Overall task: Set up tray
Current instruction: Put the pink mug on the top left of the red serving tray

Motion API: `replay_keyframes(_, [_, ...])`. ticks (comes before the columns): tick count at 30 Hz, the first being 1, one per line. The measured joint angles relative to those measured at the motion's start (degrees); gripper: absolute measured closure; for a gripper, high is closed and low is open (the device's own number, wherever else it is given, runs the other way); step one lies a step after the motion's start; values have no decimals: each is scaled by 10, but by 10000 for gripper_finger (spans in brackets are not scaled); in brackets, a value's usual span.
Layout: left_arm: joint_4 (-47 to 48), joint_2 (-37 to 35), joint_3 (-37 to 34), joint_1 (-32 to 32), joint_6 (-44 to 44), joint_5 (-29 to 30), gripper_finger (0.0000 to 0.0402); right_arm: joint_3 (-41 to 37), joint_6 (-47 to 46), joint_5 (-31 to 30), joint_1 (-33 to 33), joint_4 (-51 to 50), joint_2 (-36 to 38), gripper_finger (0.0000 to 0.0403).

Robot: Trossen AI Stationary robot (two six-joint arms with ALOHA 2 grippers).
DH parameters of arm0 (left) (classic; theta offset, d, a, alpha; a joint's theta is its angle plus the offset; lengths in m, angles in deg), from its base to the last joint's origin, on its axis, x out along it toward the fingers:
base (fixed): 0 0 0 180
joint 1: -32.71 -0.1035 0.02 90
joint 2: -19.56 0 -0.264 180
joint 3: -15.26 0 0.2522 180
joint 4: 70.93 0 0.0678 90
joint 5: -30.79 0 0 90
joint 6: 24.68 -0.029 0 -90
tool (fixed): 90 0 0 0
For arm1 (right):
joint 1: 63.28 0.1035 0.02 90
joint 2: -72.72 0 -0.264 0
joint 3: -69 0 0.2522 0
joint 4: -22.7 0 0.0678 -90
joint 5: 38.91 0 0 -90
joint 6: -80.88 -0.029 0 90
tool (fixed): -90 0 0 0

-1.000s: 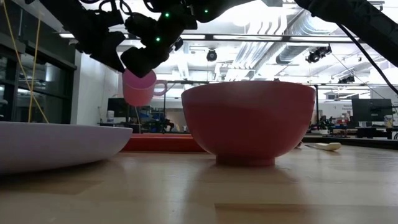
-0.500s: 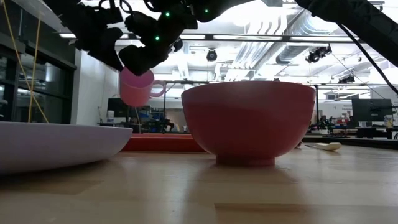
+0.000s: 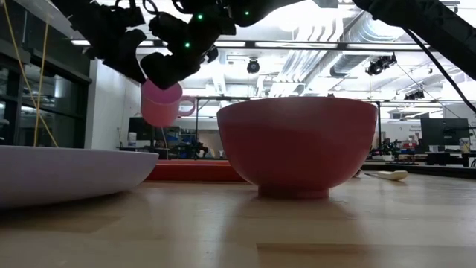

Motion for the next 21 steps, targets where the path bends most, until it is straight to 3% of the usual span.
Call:
replay_keyframes(13, [5, -13, 0, 1, 10, 2, 311, 0, -1, 15, 0, 5, 0, 402])
replay_keyframes(21, [5, -13, 0, 1, 6, 17, 256, 1, -2, 22, 0, 8, 0, 402])
